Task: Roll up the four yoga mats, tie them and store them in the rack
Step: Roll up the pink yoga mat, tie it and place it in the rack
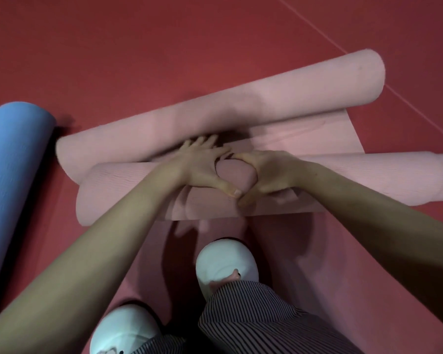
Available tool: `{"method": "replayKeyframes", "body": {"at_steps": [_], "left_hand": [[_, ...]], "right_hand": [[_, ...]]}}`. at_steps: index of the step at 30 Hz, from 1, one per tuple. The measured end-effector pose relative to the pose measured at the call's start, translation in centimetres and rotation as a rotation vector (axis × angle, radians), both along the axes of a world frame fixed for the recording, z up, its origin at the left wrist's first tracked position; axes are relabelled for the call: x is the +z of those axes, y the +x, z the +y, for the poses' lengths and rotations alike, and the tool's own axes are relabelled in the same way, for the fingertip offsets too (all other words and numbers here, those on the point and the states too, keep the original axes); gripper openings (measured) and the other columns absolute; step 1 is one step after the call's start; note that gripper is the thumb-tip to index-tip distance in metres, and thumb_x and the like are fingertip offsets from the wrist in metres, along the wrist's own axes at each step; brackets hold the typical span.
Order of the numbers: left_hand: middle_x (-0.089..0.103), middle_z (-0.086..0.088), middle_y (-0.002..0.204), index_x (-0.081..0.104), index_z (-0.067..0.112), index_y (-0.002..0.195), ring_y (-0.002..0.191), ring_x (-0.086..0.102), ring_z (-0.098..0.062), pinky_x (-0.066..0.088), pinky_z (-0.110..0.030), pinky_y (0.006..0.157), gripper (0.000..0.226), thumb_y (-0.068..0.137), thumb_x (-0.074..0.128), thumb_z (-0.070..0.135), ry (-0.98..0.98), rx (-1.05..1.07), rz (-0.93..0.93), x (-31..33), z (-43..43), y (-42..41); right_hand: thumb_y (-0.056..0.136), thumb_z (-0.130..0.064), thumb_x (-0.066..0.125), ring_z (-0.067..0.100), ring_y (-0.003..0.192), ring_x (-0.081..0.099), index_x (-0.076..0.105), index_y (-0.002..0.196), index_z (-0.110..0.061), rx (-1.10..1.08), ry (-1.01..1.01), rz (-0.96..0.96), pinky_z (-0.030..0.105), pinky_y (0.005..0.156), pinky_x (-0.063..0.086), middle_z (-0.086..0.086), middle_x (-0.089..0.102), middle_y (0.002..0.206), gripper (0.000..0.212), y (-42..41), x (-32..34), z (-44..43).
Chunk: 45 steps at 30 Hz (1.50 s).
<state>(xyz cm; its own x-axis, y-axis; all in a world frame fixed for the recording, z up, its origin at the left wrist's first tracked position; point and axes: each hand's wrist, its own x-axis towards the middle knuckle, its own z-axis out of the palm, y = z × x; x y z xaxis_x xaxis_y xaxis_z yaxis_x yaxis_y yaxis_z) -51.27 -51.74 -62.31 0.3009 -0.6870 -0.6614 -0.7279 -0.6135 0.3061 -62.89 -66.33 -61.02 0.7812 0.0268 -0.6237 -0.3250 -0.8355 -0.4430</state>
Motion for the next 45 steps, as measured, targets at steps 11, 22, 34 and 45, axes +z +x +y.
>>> {"method": "replayKeyframes", "body": {"at_steps": [11, 22, 34, 45], "left_hand": [[0.037, 0.002, 0.151, 0.044, 0.032, 0.14, 0.137, 0.035, -0.019, 0.028, -0.039, 0.111, 0.119, 0.041, 0.023, 0.095, -0.219, 0.07, -0.206, 0.4, 1.6, 0.2], [0.055, 0.002, 0.132, 0.028, 0.036, 0.143, 0.116, 0.055, -0.025, 0.045, -0.037, 0.093, 0.118, 0.042, 0.05, 0.093, -0.017, -0.071, -0.165, 1.2, 1.1, 0.5], [0.057, 0.005, 0.133, 0.033, 0.043, 0.138, 0.119, 0.054, -0.023, 0.044, -0.035, 0.097, 0.112, 0.04, 0.054, 0.093, 0.048, 0.029, 0.102, -0.4, 4.2, -2.8], [0.064, 0.013, 0.113, 0.059, 0.03, 0.125, 0.103, 0.061, -0.01, 0.047, -0.036, 0.098, 0.103, 0.036, 0.069, 0.081, 0.057, 0.207, 0.377, -0.4, 2.2, 0.9]], "right_hand": [[0.064, -0.053, 0.08, 0.008, 0.126, 0.04, 0.027, 0.147, -0.027, -0.022, 0.171, 0.236, 0.025, 0.109, 0.029, -0.014, 0.04, 0.138, 0.102, 3.9, -0.9, -2.7], [0.063, -0.056, 0.076, 0.009, 0.1, 0.057, 0.052, 0.107, -0.038, -0.045, 0.117, 0.281, 0.021, 0.079, 0.045, -0.015, 0.058, 0.108, 0.054, 3.9, -1.6, -3.3], [0.055, -0.076, 0.064, 0.008, 0.092, 0.063, 0.062, 0.106, -0.03, 0.076, 0.174, 0.45, 0.027, 0.083, 0.049, -0.009, 0.067, 0.103, 0.068, 1.2, -2.4, -0.2], [0.087, -0.04, 0.063, 0.008, 0.094, 0.054, 0.058, 0.119, -0.022, -0.205, 0.239, 0.036, 0.011, 0.074, 0.041, -0.01, 0.059, 0.099, 0.037, 0.0, -0.4, -0.2]]}}
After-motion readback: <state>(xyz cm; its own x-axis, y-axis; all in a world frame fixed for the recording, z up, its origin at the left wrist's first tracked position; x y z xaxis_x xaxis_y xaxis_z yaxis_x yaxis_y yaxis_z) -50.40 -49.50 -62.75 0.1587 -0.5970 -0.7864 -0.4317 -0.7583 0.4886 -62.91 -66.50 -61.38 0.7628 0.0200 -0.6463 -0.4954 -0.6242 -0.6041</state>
